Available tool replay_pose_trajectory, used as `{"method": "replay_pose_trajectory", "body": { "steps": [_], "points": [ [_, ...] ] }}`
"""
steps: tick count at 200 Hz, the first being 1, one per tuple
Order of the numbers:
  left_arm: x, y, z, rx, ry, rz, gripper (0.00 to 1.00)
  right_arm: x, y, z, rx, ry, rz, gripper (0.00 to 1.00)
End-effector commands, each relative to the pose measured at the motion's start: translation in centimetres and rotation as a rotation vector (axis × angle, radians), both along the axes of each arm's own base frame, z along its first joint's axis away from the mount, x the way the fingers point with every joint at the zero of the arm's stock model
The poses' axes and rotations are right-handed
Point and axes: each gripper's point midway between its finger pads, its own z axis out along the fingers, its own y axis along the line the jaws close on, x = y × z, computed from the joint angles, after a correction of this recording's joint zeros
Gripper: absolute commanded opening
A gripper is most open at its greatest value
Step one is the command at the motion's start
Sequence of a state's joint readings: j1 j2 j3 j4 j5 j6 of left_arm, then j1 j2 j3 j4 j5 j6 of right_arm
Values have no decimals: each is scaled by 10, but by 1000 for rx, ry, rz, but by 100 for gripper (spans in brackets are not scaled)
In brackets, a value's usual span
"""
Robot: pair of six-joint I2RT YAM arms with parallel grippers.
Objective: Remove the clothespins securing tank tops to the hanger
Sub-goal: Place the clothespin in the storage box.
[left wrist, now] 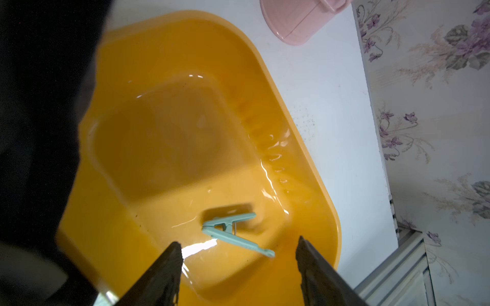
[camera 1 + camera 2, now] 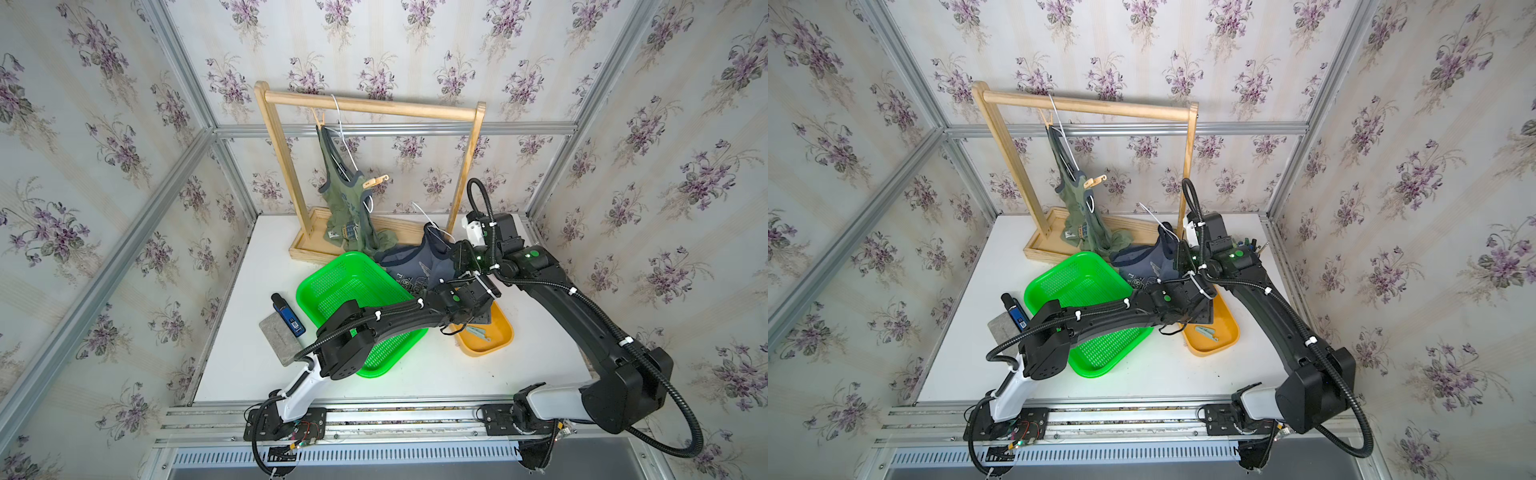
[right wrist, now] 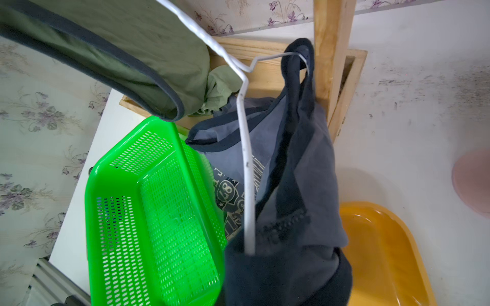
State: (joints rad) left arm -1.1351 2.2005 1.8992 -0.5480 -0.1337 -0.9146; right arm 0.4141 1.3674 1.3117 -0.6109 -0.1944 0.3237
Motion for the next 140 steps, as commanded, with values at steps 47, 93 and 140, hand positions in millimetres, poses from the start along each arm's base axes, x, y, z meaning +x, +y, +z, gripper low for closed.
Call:
{"method": "replay_pose_trajectory", "body": {
  "steps": [47, 93, 140],
  "points": [
    [-55, 18, 56, -56, 46, -250, 71, -11, 34, 40, 235, -53, 87, 0],
    [-68, 38, 105, -59, -5, -336, 71, -21, 35, 42, 276, -49, 99, 0],
    [-86, 50, 123, -90, 26, -387, 79, -26, 34, 51, 291, -64, 103, 0]
  ]
}}
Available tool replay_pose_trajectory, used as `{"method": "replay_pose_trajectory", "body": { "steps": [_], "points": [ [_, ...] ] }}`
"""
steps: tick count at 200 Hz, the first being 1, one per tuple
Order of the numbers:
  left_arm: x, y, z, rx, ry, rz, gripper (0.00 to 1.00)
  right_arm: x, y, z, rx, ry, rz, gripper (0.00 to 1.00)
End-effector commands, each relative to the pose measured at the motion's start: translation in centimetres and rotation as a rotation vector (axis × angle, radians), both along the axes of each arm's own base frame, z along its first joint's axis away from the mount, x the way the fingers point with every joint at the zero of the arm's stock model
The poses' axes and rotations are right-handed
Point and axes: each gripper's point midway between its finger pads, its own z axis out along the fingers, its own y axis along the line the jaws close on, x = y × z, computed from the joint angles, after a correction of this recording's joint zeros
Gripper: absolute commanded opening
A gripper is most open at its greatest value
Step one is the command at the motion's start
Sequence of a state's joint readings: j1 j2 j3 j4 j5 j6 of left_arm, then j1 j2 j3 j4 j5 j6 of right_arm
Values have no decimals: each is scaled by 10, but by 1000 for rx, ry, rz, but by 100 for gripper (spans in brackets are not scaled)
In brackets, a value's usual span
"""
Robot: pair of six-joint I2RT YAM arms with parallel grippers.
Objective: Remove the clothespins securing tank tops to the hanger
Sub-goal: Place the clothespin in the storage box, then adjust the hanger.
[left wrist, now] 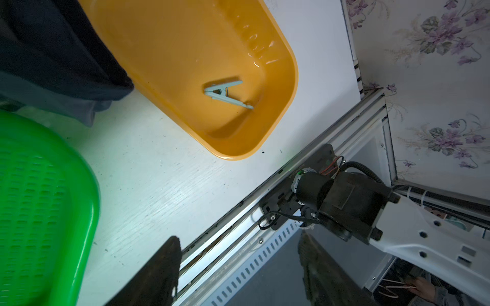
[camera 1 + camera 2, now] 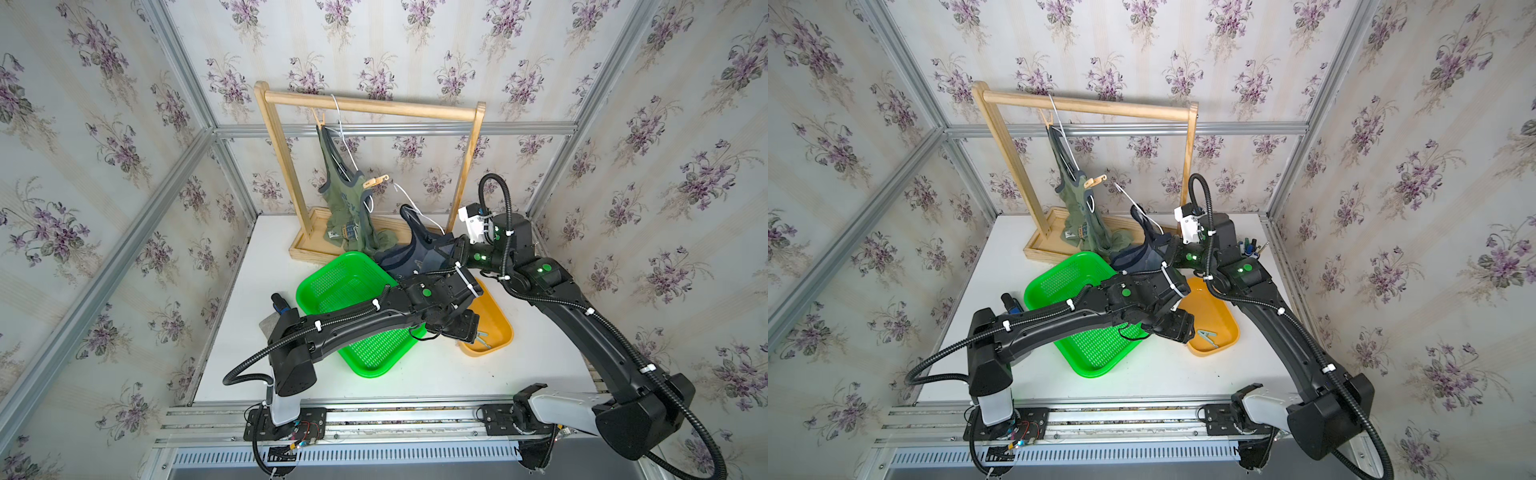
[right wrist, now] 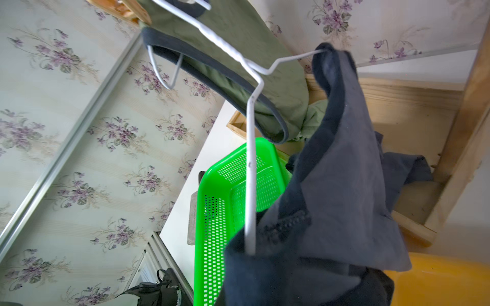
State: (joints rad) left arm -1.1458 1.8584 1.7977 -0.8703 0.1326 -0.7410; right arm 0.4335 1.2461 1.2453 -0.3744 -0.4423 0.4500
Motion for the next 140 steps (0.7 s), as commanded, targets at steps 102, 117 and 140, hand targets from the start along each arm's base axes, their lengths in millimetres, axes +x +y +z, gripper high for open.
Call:
{"method": "replay_pose_trajectory", "body": {
  "steps": [102, 117, 140],
  "points": [
    [-8, 20, 81, -178, -157, -57, 85, -7, -8, -16, -19, 80, -39, 0],
    [-9, 26, 79, -171, -155, -44, 85, -7, -8, -16, -15, 80, -36, 0],
    [-11, 34, 72, -157, -139, -40, 85, -11, -10, -18, -21, 87, -36, 0]
  ]
}}
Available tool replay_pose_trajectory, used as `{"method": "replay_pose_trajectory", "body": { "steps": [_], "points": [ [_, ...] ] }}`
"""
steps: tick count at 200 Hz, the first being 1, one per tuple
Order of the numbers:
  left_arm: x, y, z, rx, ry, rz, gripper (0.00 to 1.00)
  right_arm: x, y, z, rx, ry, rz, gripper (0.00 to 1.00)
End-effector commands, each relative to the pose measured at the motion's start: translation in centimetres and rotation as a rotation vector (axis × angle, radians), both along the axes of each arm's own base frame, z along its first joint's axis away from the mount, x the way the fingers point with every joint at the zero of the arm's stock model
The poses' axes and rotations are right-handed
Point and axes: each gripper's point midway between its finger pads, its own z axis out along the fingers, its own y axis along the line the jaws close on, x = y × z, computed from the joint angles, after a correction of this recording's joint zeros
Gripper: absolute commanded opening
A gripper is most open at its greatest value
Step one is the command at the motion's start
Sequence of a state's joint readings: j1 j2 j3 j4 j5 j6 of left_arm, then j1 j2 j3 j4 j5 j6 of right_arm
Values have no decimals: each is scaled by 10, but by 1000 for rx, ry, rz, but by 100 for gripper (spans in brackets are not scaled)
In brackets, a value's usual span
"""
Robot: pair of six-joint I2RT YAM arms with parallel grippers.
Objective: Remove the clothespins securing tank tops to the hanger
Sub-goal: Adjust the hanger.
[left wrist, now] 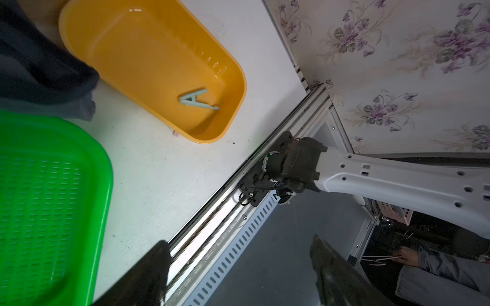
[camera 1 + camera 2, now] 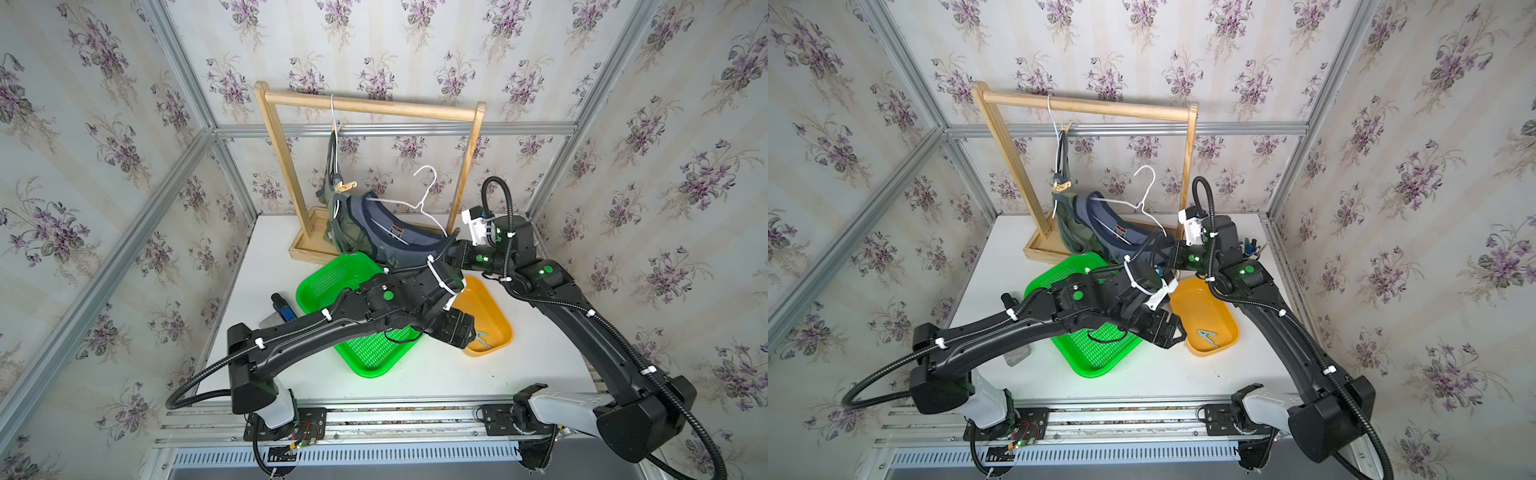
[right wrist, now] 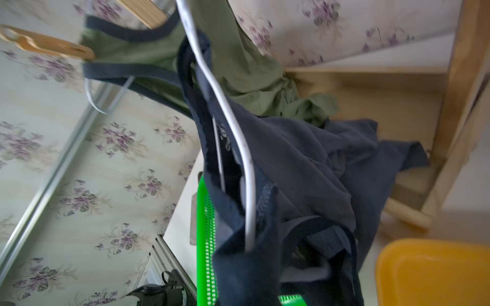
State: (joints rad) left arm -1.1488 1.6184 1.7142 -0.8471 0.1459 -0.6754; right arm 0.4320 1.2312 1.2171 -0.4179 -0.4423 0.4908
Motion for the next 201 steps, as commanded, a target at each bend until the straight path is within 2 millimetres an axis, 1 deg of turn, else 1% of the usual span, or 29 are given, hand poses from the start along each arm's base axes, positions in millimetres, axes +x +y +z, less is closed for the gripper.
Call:
{"method": "replay_pose_trajectory", "body": {
  "steps": [1, 9, 41, 62, 77, 106, 143, 167, 170, 175, 177, 181, 191, 201],
  "points": [
    [8, 1, -4, 0, -33, 26, 85, -4, -5, -3, -19, 7, -14, 0],
    [9, 3, -6, 6, -28, 30, 85, -6, -7, -3, -21, 9, -17, 0],
    [15, 8, -6, 4, -28, 48, 85, -17, -13, -8, -33, 20, -22, 0],
    [24, 17, -6, 6, -24, 86, 85, -25, -18, -10, -40, 27, -28, 0],
    [34, 27, -5, 3, -23, 125, 85, -31, -21, -11, -41, 28, -30, 0],
    [61, 55, -1, -5, -17, 232, 85, -41, -26, -13, -32, 34, -41, 0],
    [98, 101, -3, 22, 15, 371, 85, -58, -32, -17, -23, 43, -34, 0],
    [122, 128, -4, 35, 43, 465, 86, -69, -37, -15, -16, 42, -36, 0],
    [124, 131, -3, 32, 47, 477, 88, -71, -37, -16, -14, 43, -34, 0],
    [129, 135, -3, 31, 53, 495, 90, -74, -38, -14, -10, 39, -31, 0],
    [130, 137, -2, 30, 56, 503, 94, -75, -38, -14, -9, 40, -29, 0],
    [133, 140, -2, 31, 62, 520, 97, -77, -37, -13, -3, 39, -23, 0],
    [142, 148, -1, 29, 76, 559, 99, -83, -36, -9, 17, 25, -7, 0],
    [150, 151, 1, 18, 92, 585, 99, -88, -36, -7, 34, 18, -2, 0]
  ]
}}
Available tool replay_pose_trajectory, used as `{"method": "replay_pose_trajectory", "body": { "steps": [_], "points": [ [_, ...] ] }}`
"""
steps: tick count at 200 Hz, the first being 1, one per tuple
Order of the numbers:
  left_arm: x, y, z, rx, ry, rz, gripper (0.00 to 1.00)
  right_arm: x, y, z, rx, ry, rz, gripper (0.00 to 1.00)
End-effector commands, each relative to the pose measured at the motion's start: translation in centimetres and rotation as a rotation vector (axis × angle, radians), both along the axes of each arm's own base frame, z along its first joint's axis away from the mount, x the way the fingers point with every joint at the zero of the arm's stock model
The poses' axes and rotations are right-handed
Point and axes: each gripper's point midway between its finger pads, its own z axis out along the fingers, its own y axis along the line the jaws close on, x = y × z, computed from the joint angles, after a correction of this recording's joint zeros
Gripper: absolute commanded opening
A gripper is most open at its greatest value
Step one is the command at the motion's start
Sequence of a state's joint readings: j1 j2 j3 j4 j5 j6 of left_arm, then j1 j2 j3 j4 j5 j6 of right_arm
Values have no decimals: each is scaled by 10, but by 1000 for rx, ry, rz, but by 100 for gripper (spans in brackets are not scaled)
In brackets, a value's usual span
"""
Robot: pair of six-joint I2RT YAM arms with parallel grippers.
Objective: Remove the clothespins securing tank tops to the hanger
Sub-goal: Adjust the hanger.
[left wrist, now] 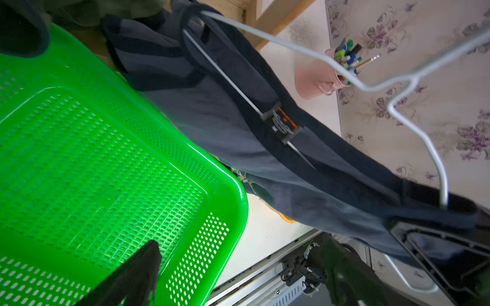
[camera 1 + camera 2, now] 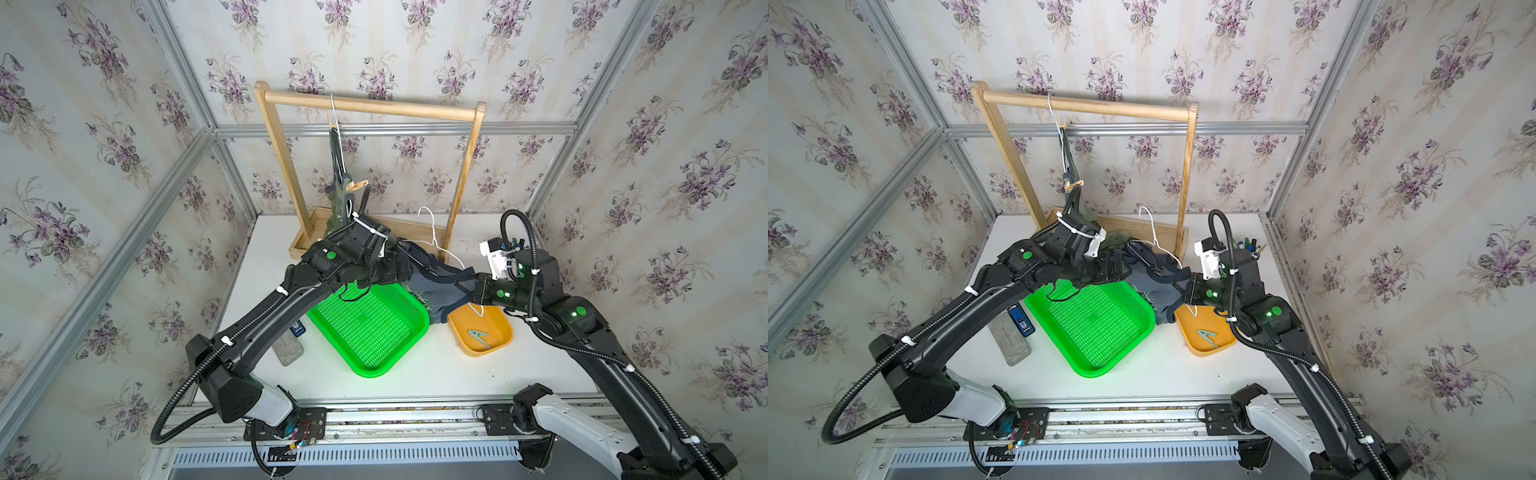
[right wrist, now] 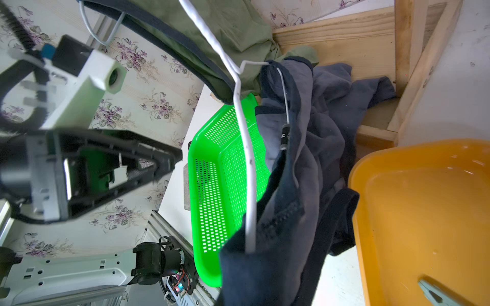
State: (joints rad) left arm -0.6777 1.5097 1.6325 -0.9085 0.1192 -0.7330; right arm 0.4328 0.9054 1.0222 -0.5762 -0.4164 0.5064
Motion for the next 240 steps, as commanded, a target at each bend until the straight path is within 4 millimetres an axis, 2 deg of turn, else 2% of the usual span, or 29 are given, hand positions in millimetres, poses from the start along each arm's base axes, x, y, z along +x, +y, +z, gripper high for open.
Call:
{"method": "replay_pose_trajectory", "body": {
  "steps": [1, 63, 102, 131, 154, 186, 226, 240],
  "points": [
    [9, 10, 0, -19, 48, 56, 99, -11, 3, 9, 50, -13, 26, 0],
    [61, 0, -4, -94, 133, 143, 99, -34, 5, 18, 80, -24, 66, 0],
    [94, 11, -18, -132, 194, 219, 99, -46, 4, 31, 118, -47, 83, 0],
    [107, 7, -27, -157, 235, 221, 99, -53, 4, 36, 133, -56, 96, 0],
    [110, 4, -34, -159, 256, 224, 96, -56, 3, 39, 139, -59, 100, 0],
    [108, 1, -40, -166, 286, 228, 81, -60, 4, 44, 163, -61, 111, 0],
    [102, 3, -38, -173, 297, 232, 56, -62, 6, 44, 168, -59, 125, 0],
    [99, 4, -42, -170, 310, 235, 40, -63, 5, 43, 164, -54, 125, 0]
  ]
}}
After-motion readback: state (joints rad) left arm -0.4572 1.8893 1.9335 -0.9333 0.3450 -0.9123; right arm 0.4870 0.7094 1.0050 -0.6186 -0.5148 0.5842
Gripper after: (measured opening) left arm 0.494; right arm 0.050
